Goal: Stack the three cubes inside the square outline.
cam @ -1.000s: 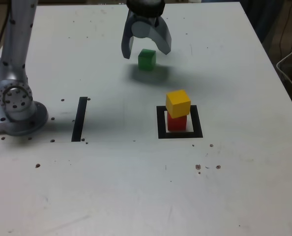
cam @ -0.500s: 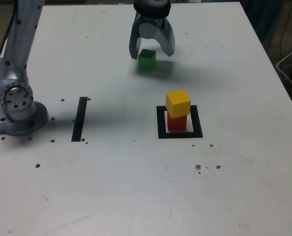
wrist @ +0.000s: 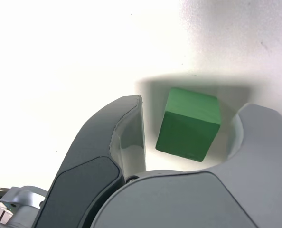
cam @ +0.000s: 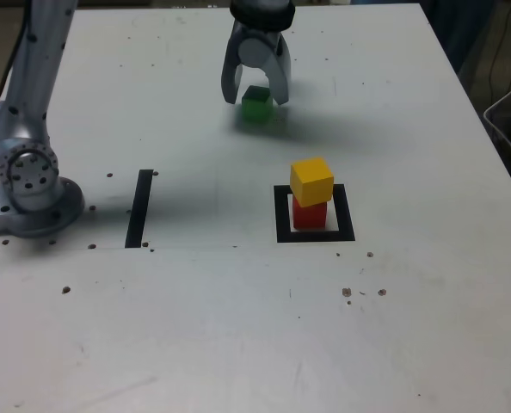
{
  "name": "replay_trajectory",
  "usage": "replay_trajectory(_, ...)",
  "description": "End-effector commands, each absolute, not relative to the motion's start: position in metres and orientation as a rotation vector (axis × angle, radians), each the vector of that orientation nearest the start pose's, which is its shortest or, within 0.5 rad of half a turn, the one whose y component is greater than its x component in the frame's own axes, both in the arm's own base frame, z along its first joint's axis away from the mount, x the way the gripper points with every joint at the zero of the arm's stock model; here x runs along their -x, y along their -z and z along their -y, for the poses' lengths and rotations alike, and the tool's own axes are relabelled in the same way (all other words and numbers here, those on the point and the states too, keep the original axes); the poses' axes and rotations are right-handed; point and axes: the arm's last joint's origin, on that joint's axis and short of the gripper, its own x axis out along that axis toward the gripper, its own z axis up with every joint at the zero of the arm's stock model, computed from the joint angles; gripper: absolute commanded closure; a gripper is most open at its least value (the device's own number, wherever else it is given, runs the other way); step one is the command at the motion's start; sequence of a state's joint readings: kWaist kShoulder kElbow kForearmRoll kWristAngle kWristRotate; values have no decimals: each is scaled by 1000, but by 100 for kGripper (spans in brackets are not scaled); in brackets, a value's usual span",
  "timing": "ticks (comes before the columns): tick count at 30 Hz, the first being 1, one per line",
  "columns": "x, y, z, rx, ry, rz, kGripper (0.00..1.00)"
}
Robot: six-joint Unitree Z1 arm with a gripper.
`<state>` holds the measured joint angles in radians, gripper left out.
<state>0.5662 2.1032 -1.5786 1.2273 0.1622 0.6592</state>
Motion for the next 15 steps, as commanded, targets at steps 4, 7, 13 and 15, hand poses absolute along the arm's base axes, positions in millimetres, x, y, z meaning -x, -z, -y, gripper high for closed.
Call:
replay_trajectory(4, -313, -223, -209, -109, 71, -1804, 61)
replay_trajectory(7, -314, -221, -209, -111, 75, -1805, 63)
replay_trajectory(13, -315, -217, -210, -115, 76, -1802, 70)
replay_trajectory(15, -316, -217, -210, -116, 74, -1802, 73)
